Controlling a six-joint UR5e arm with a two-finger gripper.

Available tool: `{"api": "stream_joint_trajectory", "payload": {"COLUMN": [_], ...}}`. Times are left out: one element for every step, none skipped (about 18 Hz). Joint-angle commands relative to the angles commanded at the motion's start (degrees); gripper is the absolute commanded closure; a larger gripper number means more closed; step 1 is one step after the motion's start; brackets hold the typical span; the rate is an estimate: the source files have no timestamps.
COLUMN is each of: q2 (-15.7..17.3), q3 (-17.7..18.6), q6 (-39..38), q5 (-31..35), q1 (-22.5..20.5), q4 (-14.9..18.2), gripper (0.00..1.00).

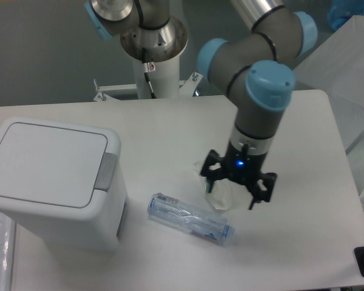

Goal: Open the trash can
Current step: 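Move the gripper over to the grey button on the white trash can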

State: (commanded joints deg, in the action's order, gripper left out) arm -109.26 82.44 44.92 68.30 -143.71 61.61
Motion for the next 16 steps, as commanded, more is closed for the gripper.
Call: {"api": "stream_joint_trajectory", "payload": {"q2": [0.4,1.2,2.0,3.1,4.0,4.7,4.9,5.0,5.1,5.2,5.4,5.7,6.2,6.3,6.3,6.4], "q3": [-0.3,-0.4,-0.3,0.0,0.2,0.3,0.3,0.4,0.4,0.4,0.5,0.6,0.6,0.7,0.9,1.4], "q6": [-0.3,-0.4,-0.5,-0.6,-1.2,-2.6,-3.8,-4.4,-4.6,-4.6,-5.2,-5.7,-6.2,-6.8,-7.0,-7.0], "q5": [-1.8,-4.1,-6.1,-7.2,-7.8,-8.8,-9.8,-10.5,-10.6,-10.8,-10.8,-10.8,-10.7,-10.7,-10.8,-10.6], "q1": [0.4,0.4,0.4,0.4,0.5,0.8,1.5,2.0,2.7,3.4,4.3,5.4,6.0,6.2,6.6,7.4], "q4": [0.0,0.0,0.0,0.1,0.1,0.0,0.0,0.0,0.0,0.0,0.0,0.0,-0.1,-0.1,-0.1,-0.1], "gripper": [0.0,0.0,0.0,0.0,0.0,0.0,0.0,0.0,0.0,0.0,0.0,0.0,0.0,0.0,0.0,0.0]}}
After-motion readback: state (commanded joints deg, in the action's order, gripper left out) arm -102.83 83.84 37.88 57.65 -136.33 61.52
